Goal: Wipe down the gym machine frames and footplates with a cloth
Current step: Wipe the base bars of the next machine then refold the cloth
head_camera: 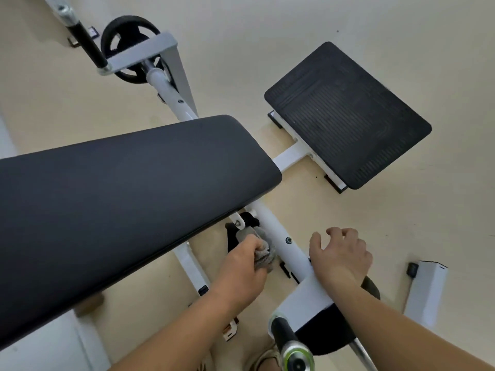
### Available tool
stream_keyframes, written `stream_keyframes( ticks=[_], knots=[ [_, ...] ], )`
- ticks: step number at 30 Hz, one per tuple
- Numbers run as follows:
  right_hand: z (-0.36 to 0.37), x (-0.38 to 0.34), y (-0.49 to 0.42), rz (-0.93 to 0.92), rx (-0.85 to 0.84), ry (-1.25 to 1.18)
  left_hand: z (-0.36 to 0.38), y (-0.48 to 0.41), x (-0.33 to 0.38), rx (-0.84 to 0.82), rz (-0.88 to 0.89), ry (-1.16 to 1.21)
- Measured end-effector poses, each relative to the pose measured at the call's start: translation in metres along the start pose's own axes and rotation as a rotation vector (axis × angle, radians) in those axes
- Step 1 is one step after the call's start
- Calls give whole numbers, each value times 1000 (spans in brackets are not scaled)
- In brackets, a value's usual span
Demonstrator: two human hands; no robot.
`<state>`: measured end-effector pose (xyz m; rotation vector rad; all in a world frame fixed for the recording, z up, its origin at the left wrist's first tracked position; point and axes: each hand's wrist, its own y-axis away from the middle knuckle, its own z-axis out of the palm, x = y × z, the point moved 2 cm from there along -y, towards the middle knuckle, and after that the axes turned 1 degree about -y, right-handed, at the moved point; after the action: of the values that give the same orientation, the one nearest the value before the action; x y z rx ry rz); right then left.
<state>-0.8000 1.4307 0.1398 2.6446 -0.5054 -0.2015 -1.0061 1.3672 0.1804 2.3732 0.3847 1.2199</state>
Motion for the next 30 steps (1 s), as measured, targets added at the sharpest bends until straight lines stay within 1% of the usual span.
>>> stream_keyframes(
  ticks=[3, 5, 7, 9, 13, 16, 18, 20, 22, 23, 25, 27, 30],
  knots=[
    [-13, 8, 10, -68, -94, -159, -12, 11, 5, 48, -51, 69],
    [-24, 16, 26, -136, -61, -289, -19, 14, 5, 73, -85, 96],
    [-32, 22, 49, -186, -27, -375, -22, 15, 2, 69, -82, 80],
    [-29, 27, 73, -185, -34, -447, -25, 16, -2, 33, -67, 80],
    [-8, 24, 112, -126, -65, -584, -29, 19, -6, -76, -14, 87],
    [7, 24, 135, -96, -91, -582, -27, 20, -6, -181, 37, 124],
    [13, 32, 154, -28, -78, -590, -24, 22, -8, -237, 67, 122],
    [18, 43, 180, 92, -34, -498, -22, 28, -14, -268, 80, 120],
    [30, 43, 216, 167, -77, -375, -23, 36, -22, -277, 70, 117],
    [38, 36, 233, 162, -142, -398, -24, 40, -26, -291, 62, 117],
    [53, 12, 256, 65, -273, -482, -24, 46, -37, -286, 30, 131],
    [69, -13, 253, -33, -318, -521, -23, 43, -50, -261, 18, 122],
    [92, -42, 230, -100, -359, -565, -19, 32, -69, -231, 8, 124]
  ],
)
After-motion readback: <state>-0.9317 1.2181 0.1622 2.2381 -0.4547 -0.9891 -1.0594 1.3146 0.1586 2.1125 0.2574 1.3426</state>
